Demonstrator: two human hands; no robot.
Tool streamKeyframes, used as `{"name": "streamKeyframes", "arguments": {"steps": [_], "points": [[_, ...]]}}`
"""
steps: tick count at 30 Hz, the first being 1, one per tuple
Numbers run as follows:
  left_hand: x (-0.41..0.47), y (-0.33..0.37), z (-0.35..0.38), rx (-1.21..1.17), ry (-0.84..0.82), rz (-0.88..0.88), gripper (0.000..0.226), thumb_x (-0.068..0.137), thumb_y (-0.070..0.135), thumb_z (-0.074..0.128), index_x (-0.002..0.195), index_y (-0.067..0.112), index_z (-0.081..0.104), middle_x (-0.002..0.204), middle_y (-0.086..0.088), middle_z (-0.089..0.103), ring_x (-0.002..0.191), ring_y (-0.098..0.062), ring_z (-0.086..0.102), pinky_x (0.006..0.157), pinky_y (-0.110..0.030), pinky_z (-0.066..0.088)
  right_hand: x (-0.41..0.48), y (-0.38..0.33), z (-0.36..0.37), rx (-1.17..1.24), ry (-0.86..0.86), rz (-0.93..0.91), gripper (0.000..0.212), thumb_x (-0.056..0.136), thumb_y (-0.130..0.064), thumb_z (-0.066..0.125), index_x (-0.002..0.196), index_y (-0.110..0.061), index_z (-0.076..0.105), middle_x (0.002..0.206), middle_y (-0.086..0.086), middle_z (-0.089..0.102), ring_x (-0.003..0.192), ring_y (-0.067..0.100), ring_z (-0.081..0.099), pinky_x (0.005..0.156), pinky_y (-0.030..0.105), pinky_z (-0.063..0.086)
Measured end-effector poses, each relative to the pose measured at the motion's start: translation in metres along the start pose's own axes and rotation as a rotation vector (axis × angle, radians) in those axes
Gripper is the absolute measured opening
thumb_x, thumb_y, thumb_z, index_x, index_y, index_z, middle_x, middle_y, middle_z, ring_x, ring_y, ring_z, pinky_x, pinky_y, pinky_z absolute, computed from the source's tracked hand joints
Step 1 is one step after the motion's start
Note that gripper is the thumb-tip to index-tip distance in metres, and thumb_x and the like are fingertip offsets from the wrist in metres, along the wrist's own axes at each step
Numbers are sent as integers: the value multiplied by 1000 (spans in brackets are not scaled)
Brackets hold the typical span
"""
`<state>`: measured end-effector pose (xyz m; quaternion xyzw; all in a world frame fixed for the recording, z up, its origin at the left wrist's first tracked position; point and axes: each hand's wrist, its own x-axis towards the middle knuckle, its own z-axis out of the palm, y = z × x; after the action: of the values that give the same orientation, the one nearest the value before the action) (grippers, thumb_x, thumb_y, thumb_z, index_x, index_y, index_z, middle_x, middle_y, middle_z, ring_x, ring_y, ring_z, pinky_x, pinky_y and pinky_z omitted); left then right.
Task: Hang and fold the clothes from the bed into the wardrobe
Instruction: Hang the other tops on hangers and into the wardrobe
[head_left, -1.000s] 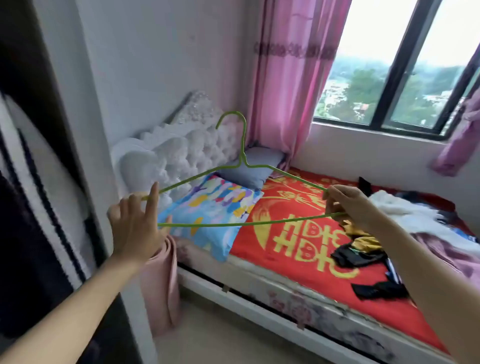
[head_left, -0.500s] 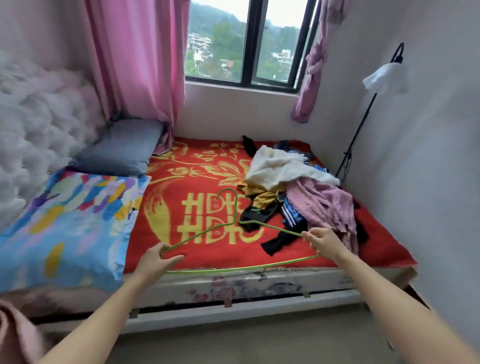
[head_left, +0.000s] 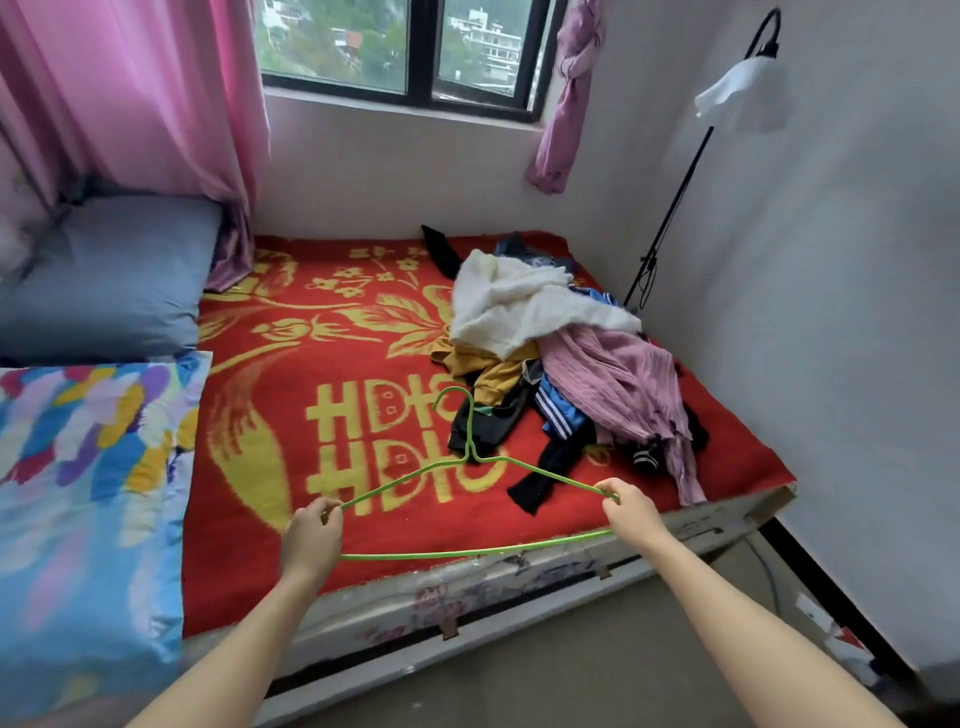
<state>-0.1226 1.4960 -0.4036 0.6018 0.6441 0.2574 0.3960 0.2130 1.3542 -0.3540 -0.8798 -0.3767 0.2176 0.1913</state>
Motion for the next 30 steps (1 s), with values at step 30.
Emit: {"name": "streamKeyframes", "arguments": {"steps": [30], "points": [[253, 128, 243, 499, -102, -407, 54, 96, 34, 43, 146, 21, 27, 152, -11, 23, 140, -29, 13, 108, -44, 25, 498, -23, 33, -494, -382, -265, 46, 94, -24, 41, 139, -18, 37, 144, 10, 32, 135, 26, 25, 103, 37, 30]]}}
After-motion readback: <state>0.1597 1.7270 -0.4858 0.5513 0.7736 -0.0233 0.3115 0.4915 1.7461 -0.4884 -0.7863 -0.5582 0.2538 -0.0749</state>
